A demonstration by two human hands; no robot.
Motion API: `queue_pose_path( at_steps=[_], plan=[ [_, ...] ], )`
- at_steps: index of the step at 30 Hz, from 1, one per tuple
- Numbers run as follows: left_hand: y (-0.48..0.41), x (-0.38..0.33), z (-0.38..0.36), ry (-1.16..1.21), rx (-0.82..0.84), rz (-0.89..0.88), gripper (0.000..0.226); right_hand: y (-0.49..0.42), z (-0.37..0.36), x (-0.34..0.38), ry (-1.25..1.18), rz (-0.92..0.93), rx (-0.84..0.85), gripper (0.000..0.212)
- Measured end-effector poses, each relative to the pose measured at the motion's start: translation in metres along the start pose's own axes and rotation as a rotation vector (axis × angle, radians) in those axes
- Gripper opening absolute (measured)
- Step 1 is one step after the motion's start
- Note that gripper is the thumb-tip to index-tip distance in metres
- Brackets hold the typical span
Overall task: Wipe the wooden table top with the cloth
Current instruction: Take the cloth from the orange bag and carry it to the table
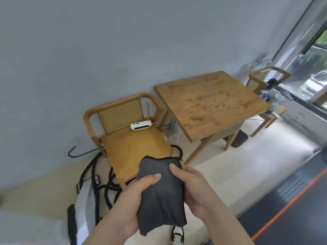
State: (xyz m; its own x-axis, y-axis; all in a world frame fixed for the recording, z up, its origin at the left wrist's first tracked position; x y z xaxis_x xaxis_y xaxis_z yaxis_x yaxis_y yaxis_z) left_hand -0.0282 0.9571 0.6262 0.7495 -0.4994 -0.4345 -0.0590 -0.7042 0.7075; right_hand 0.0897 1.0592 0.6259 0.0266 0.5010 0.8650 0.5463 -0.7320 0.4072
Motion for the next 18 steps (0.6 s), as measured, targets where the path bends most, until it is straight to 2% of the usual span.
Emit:
queue_pose_path(
  at_steps=[5,9,15,18],
  plan=[
    [-0.087,0.003,-0.089,0.116,0.009,0.09,0.038,-0.054,0.087,0.051,0.028,0.064,-0.102,0.033],
    [-0.155,0.0,-0.142,0.13,0.023,0.202,0.035,-0.093,0.155,0.085,0.146,0.105,-0.171,0.032],
    [-0.242,-0.024,-0.158,0.053,-0.184,0.257,0.041,-0.146,0.246,0.094,0.37,0.037,-0.37,0.032],
    [-0.279,-0.043,-0.156,0.033,-0.302,0.252,0.043,-0.175,0.277,0.099,0.373,-0.008,-0.416,0.028]
  ],
)
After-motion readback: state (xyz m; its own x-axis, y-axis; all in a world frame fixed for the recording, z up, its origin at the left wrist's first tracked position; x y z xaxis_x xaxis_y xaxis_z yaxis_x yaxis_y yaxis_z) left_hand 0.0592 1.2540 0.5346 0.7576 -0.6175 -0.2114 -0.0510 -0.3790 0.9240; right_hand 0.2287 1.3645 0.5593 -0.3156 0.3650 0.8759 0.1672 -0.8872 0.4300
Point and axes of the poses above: each hand's wrist, its own y-axis away from the middle knuckle, its own z-axis out of the back of the hand, x = y × z, the point moved 6 cm from there along -y, towards the middle knuckle, and after that the axes turned 12 degrees about z, right-handed, at the moved point
